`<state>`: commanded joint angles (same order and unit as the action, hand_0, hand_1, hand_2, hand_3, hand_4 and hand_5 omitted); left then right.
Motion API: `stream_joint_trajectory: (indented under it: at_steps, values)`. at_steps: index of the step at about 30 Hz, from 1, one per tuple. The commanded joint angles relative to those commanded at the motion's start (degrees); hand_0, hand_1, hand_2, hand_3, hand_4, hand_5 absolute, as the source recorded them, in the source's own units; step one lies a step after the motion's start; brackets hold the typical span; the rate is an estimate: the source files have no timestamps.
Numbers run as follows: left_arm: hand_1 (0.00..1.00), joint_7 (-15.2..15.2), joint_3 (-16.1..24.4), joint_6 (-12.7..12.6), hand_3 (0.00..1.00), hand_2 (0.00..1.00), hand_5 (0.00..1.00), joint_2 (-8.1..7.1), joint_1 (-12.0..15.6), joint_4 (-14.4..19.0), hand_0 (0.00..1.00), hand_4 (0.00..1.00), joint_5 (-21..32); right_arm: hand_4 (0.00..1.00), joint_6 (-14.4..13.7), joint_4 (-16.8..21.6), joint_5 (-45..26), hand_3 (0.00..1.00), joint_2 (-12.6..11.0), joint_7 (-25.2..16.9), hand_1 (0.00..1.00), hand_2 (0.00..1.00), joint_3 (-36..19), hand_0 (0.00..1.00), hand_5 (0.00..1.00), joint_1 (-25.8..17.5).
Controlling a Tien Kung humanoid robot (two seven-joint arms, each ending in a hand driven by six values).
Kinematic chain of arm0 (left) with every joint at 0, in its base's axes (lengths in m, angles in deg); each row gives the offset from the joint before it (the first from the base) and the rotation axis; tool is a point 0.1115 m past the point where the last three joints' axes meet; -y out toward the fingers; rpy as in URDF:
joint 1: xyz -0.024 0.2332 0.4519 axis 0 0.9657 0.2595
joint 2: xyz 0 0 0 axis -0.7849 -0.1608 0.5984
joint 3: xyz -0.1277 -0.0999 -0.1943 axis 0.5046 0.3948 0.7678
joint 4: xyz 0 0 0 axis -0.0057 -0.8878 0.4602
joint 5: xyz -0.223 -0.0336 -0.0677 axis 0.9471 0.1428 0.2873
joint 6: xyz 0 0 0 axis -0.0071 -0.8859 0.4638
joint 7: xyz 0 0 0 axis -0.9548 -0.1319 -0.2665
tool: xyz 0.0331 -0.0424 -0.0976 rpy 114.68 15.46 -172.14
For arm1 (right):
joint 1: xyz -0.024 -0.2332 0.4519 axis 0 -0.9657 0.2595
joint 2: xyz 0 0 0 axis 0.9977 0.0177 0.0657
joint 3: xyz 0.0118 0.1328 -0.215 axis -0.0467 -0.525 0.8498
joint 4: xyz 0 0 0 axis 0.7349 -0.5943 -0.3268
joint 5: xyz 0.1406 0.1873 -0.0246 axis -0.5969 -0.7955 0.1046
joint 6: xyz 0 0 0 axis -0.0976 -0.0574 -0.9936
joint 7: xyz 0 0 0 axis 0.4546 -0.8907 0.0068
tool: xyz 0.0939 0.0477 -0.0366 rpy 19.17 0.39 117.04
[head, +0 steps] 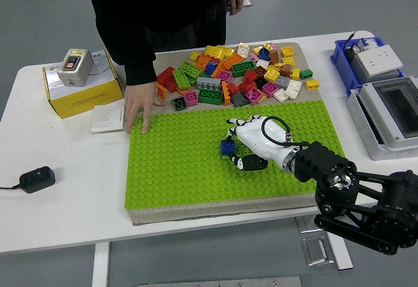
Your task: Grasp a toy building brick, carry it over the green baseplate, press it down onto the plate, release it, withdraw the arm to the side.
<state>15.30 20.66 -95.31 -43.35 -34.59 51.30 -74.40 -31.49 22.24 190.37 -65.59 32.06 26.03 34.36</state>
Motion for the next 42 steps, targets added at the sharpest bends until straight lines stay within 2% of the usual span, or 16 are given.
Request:
stream_joint_trajectory:
  at_steps: [42]
  values:
    - [0.683, -0.07, 0.02, -0.04, 0.615, 0.614, 0.409, 0.03, -0.19, 0.00, 0.663, 0.293, -0.02, 0.552, -0.80, -0.41, -0.63, 0.675, -0.18, -0.44, 0.772, 0.965, 0.39, 0.859, 0.501, -1.55]
